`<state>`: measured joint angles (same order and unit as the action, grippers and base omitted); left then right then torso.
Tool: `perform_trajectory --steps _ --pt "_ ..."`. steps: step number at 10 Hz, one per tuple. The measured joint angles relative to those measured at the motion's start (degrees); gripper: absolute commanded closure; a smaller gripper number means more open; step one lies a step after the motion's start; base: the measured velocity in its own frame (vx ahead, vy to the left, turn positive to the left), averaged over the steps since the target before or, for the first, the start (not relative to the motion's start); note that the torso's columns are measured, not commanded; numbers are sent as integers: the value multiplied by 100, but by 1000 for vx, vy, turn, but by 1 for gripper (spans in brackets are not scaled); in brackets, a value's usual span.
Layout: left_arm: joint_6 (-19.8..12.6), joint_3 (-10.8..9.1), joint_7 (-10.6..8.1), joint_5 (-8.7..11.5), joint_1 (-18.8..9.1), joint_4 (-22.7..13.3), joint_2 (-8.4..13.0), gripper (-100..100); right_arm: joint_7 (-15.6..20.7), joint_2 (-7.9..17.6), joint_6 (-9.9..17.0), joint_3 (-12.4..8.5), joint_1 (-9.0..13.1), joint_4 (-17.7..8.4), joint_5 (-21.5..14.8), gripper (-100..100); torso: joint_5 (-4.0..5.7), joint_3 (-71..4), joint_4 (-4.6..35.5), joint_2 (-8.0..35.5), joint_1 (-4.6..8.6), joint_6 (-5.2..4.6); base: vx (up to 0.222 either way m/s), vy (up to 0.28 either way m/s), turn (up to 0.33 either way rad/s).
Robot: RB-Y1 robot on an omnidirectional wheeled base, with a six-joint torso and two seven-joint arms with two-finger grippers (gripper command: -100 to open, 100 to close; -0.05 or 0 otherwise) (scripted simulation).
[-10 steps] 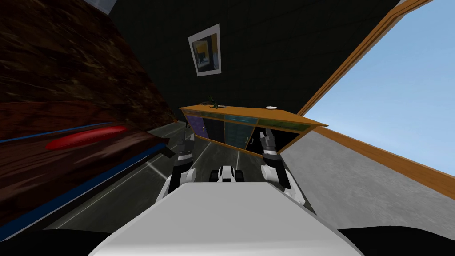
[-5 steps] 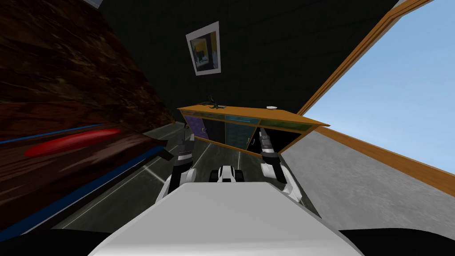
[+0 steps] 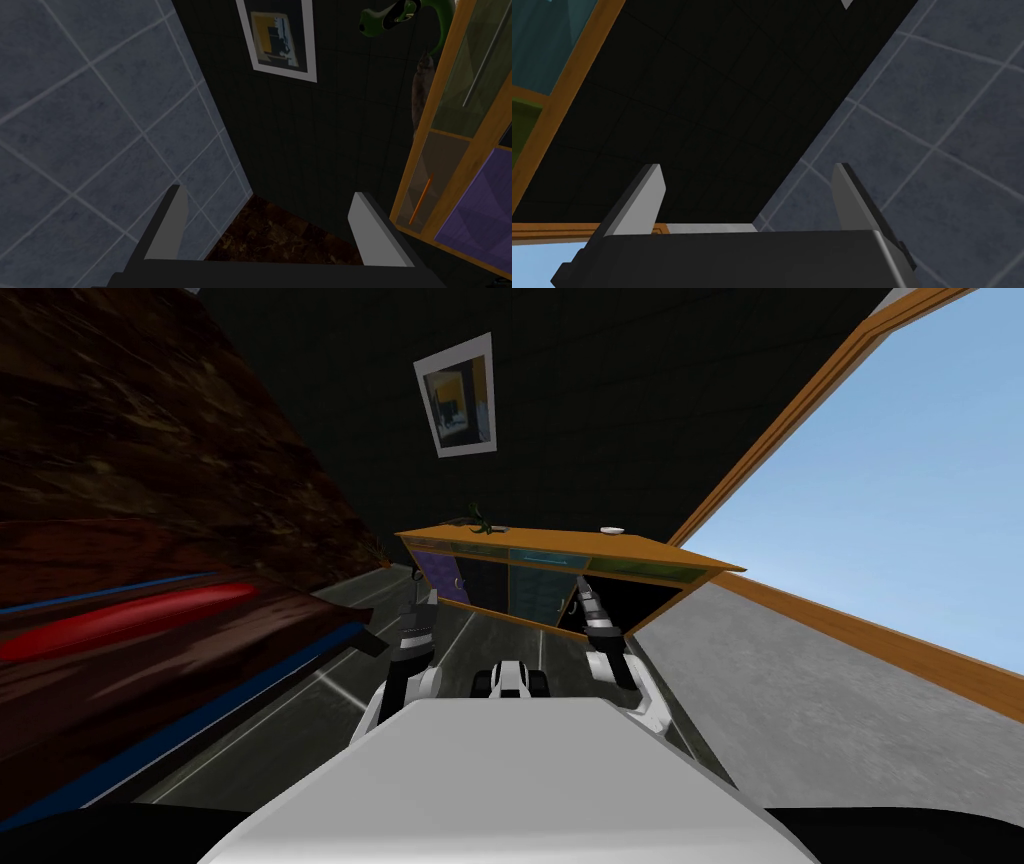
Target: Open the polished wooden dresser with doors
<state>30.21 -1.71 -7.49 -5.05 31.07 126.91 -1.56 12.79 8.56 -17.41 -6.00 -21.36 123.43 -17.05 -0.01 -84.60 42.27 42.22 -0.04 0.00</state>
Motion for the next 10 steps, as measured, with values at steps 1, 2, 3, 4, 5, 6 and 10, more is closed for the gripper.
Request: perform_trajectory --steps 1,2,3,4,5,6,10 --pt "0 0 0 0 0 0 0 0 95 4 26 -12 34 -43 -150 -100 1 3 1 7 7 0 54 91 -77" --pt "0 0 0 0 0 0 0 0 223 26 67 -42 94 -105 -316 -100 0 3 2 5 2 -1 45 80 -41" --pt "0 0 0 0 -1 0 0 0 312 43 106 -63 141 -145 -468 -100 1 5 2 9 7 1 44 91 -56" --pt "0 0 0 0 0 0 0 0 450 49 151 -84 217 -224 -639 -100 1 5 2 8 2 0 43 85 -41" --pt "0 0 0 0 -1 0 0 0 551 54 181 -97 261 -274 -803 -100 0 4 2 8 5 0 56 104 -67" --pt "0 0 0 0 0 0 0 0 684 79 251 -120 368 -355 -975 -100 -1 1 1 2 -1 0 44 86 -38" --pt "0 0 0 0 0 0 0 0 1158 104 456 -162 599 -560 -1666 -100 0 1 1 2 1 0 45 86 -53"
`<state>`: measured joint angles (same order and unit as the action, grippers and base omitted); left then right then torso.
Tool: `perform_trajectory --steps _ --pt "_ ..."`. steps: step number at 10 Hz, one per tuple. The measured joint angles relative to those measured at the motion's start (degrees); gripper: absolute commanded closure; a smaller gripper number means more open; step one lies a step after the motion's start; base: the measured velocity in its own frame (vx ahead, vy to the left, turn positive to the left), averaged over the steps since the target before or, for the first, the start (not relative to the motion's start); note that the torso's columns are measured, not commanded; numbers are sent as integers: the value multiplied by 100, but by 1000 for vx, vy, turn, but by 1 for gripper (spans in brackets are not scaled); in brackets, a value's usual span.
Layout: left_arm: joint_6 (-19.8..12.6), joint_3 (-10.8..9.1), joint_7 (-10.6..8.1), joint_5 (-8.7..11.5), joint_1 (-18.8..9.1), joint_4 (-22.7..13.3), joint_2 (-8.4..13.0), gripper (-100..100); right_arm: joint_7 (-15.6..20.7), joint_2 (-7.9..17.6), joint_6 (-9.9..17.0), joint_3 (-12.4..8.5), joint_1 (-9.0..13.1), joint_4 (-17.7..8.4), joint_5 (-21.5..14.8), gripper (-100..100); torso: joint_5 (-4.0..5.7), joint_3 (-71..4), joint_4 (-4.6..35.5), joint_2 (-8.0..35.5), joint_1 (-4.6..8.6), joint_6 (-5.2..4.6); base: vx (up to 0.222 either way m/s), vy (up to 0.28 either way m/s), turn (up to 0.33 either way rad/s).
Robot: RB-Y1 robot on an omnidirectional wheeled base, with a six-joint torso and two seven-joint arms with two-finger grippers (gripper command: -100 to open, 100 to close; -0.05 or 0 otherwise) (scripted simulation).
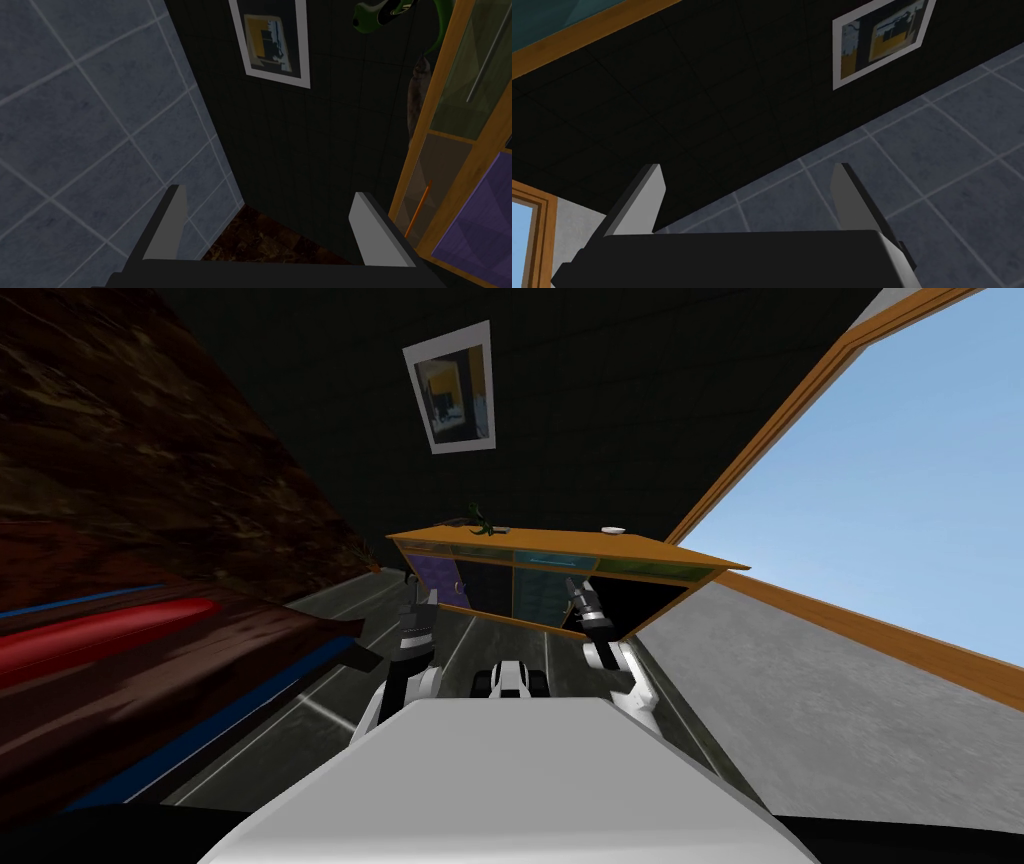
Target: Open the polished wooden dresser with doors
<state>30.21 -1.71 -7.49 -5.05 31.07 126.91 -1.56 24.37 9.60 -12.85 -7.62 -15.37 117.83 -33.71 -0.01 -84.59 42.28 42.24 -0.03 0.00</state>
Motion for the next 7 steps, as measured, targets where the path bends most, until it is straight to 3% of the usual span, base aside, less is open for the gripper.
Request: perform_trajectory --steps 7 --pt "0 0 0 0 -1 0 0 0 787 37 301 -100 493 -523 -1153 -100 1 5 2 10 7 0 44 77 -48"
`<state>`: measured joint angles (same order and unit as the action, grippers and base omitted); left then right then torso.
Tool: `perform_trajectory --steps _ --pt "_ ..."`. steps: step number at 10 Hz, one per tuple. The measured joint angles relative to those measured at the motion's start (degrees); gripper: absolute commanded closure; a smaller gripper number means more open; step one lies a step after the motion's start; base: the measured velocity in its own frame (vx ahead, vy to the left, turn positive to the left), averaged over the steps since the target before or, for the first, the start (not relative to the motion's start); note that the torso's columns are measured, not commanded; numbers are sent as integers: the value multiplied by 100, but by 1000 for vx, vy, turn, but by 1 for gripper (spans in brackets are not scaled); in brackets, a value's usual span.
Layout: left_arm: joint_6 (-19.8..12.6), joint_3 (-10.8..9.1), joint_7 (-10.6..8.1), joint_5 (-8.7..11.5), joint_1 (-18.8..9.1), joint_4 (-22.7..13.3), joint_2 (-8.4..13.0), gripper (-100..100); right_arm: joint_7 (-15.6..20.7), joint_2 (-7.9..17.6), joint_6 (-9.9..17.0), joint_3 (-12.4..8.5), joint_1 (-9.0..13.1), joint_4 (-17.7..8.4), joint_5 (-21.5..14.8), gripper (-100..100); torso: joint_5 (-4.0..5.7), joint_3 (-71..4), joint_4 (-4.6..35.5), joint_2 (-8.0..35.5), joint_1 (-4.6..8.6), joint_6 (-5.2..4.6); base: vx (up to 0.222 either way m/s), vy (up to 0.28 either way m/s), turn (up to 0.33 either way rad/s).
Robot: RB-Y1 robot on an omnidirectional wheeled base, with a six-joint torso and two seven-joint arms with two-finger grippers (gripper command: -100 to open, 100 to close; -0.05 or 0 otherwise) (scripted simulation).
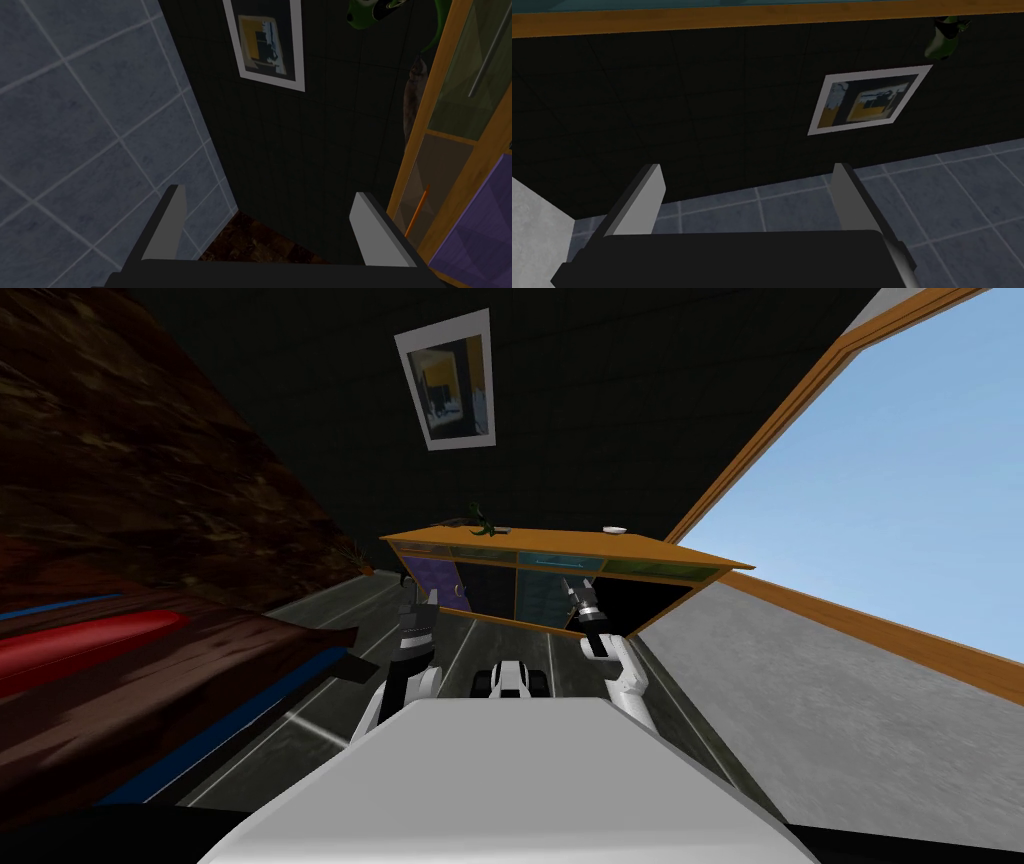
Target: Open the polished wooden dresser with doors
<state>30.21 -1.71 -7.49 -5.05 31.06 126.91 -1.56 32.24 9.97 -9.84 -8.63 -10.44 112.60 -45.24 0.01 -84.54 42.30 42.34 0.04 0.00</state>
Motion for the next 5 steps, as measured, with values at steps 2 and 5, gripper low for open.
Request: perform_trajectory --steps 2,5 --pt "0 0 0 0 0 0 0 0 236 -11 84 -4 142 -150 -322 -100 1 -3 -1 -5 2 0 36 62 -38" --pt "0 0 0 0 0 0 0 0 617 -76 178 -45 443 -499 -810 -100 -2 -4 -2 -7 -8 0 34 66 -32"
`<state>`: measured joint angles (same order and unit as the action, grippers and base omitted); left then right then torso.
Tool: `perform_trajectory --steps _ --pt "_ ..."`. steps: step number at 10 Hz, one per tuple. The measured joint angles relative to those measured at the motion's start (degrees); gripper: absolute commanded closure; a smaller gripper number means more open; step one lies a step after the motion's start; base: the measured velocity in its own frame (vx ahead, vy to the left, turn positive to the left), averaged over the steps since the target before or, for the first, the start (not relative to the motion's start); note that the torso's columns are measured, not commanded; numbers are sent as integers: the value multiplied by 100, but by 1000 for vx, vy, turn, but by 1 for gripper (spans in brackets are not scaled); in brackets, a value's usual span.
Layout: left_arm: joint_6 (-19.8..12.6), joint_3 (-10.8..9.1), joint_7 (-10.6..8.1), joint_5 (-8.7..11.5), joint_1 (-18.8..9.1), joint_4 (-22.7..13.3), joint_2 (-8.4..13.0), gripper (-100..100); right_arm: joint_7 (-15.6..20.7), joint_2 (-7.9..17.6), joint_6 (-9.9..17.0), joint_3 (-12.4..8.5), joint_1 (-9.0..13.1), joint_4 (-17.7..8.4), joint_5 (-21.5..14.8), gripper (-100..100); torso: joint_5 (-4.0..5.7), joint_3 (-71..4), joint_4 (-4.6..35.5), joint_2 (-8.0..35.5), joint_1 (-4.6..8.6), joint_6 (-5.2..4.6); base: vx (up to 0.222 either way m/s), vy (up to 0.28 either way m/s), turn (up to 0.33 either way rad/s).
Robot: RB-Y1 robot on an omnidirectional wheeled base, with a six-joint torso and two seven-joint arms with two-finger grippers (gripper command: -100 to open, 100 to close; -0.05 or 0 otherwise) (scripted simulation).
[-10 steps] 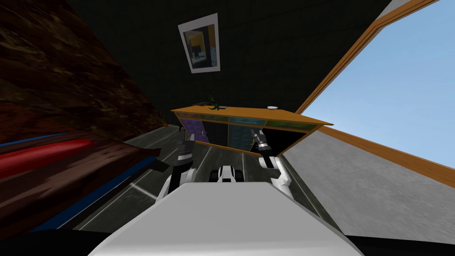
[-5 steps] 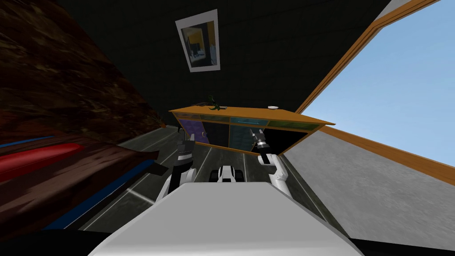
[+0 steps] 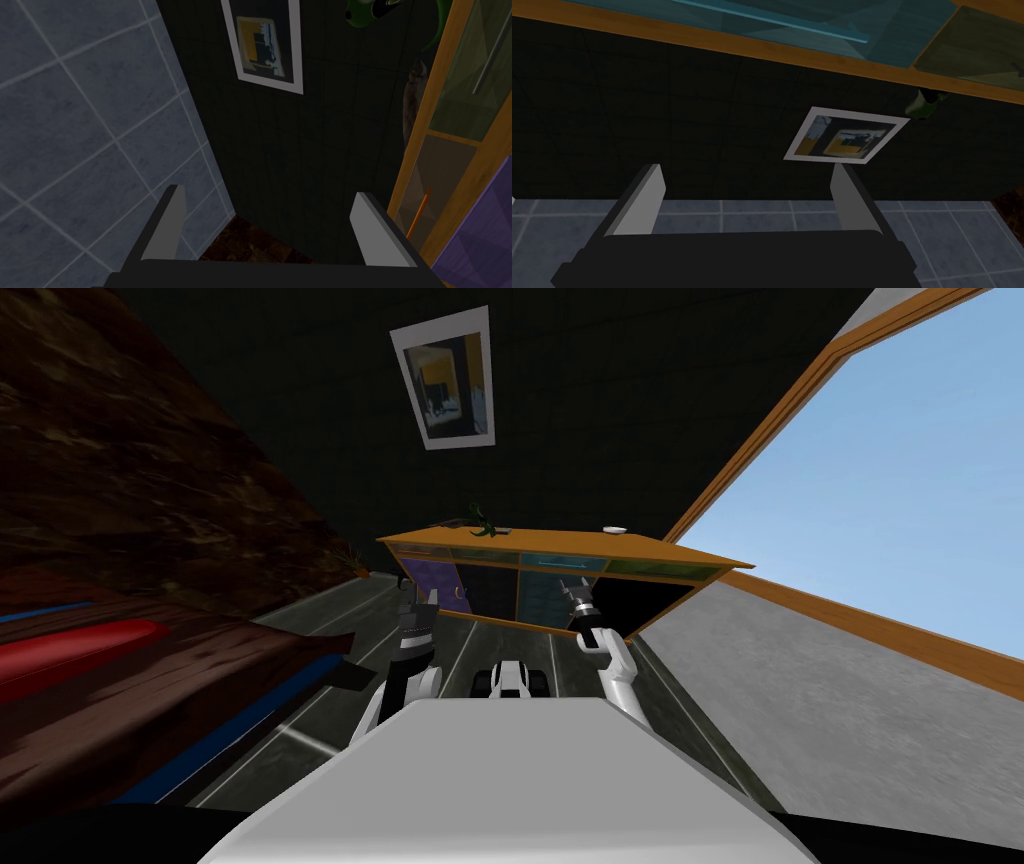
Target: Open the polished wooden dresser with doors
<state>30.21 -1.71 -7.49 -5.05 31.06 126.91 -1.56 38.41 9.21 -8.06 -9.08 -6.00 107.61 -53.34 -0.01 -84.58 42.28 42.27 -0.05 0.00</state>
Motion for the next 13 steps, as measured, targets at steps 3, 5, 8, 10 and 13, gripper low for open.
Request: perform_trajectory --steps 3,5,8,10,13 --pt "0 0 0 0 0 0 0 0 285 9 163 29 204 -202 -424 -100 2 1 1 2 10 0 35 54 -37" --pt "0 0 0 0 0 0 0 0 511 -33 209 11 368 -402 -705 -100 1 1 1 3 7 0 31 48 -30" --pt "0 0 0 0 0 0 0 0 801 -36 400 71 637 -677 -1136 -100 1 0 0 0 4 0 37 51 -31" --pt "0 0 0 0 0 0 0 0 1059 -63 528 106 871 -929 -1441 -100 1 2 1 4 7 -1 28 43 -24" --pt "0 0 0 0 0 0 0 0 1427 -124 685 150 1212 -1305 -1904 -100 1 0 0 1 7 -1 37 43 -22"
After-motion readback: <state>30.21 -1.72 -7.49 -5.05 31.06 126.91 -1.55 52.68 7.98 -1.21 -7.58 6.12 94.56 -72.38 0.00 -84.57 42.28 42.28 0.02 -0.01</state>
